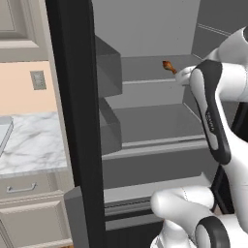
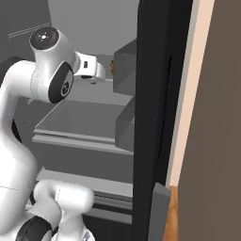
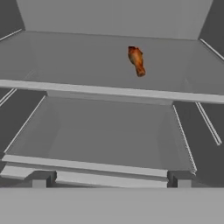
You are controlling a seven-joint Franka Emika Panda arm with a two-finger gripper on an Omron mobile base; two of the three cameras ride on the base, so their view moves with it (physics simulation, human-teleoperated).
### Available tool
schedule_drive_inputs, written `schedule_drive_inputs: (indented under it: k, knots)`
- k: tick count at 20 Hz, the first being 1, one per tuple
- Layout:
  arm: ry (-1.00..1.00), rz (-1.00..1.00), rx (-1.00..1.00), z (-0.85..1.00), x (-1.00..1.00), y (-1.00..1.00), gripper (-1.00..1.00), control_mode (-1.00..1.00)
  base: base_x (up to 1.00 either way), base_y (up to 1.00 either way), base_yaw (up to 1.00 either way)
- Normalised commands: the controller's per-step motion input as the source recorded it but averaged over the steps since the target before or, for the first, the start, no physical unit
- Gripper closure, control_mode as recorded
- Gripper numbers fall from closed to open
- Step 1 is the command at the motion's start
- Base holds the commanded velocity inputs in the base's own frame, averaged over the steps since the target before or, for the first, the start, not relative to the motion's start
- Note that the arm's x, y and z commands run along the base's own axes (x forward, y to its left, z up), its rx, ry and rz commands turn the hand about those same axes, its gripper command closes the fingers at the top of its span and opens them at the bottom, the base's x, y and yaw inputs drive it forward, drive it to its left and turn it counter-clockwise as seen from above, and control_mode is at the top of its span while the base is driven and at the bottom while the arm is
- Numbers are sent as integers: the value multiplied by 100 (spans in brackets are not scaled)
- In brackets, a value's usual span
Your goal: Place one mushroom and one chicken drumstick in each tupperware on the nearby counter, to pack two identical lunches.
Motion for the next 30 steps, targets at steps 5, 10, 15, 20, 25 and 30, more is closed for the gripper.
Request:
schedule_drive_inputs:
  k: [5, 10, 15, 20, 25, 30]
  knots:
    - [0, -1, 0, 12, 33, -22, -100, -100, 0, 0, 0]
    - [0, 0, 0, -3, 57, -6, -100, -100, 0, 0, 0]
    - [3, 0, 0, -15, 70, -1, -100, -100, 0, 0, 0]
    - [-1, 3, 0, -20, 59, -12, -100, -100, 0, 0, 0]
    - [-2, 6, 1, -24, 57, -7, -100, -100, 0, 0, 0]
    - [0, 7, 1, -22, 61, -4, -100, -100, 0, 0, 0]
